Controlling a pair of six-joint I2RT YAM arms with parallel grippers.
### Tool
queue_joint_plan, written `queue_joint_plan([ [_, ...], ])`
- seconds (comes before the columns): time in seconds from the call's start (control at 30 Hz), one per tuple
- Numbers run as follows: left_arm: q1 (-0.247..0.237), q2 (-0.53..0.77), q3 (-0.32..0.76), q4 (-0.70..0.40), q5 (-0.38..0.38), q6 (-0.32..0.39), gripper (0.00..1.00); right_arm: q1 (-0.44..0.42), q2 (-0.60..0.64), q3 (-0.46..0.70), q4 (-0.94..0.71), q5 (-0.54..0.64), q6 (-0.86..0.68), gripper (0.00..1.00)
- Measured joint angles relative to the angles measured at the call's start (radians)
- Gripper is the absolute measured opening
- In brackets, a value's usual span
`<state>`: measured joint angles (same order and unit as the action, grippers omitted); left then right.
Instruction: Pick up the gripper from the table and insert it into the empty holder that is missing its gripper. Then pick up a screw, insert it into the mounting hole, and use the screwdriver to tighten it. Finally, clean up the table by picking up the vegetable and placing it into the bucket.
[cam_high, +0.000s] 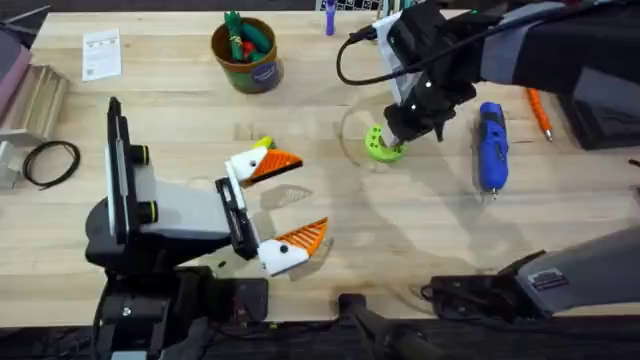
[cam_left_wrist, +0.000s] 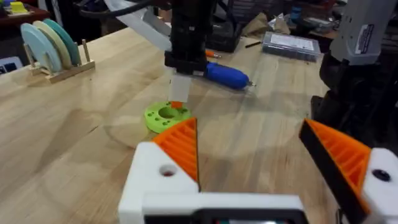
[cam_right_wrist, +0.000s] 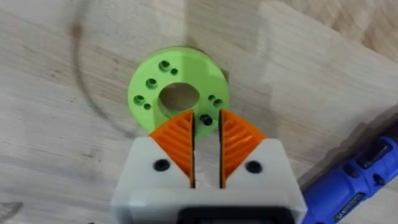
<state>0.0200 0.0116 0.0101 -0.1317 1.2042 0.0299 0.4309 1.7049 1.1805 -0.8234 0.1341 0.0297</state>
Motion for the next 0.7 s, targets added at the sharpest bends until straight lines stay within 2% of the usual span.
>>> queue_joint_plan([
  [0.07, 0.0, 0.0, 0.0, 0.0, 0.0, 0.0, 0.985, 0.0, 0.0, 0.0, -0.001, 0.0, 0.0, 0.189],
  [0.1, 0.0, 0.0, 0.0, 0.0, 0.0, 0.0, 0.985, 0.0, 0.0, 0.0, -0.004, 0.0, 0.001, 0.128],
  [0.23, 0.0, 0.0, 0.0, 0.0, 0.0, 0.0, 0.985, 0.0, 0.0, -0.001, -0.004, 0.0, 0.004, 0.012],
  [0.7, 0.0, 0.0, 0.0, 0.0, 0.0, 0.0, 0.985, 0.0, 0.0, -0.002, -0.005, 0.0, 0.004, 0.007],
])
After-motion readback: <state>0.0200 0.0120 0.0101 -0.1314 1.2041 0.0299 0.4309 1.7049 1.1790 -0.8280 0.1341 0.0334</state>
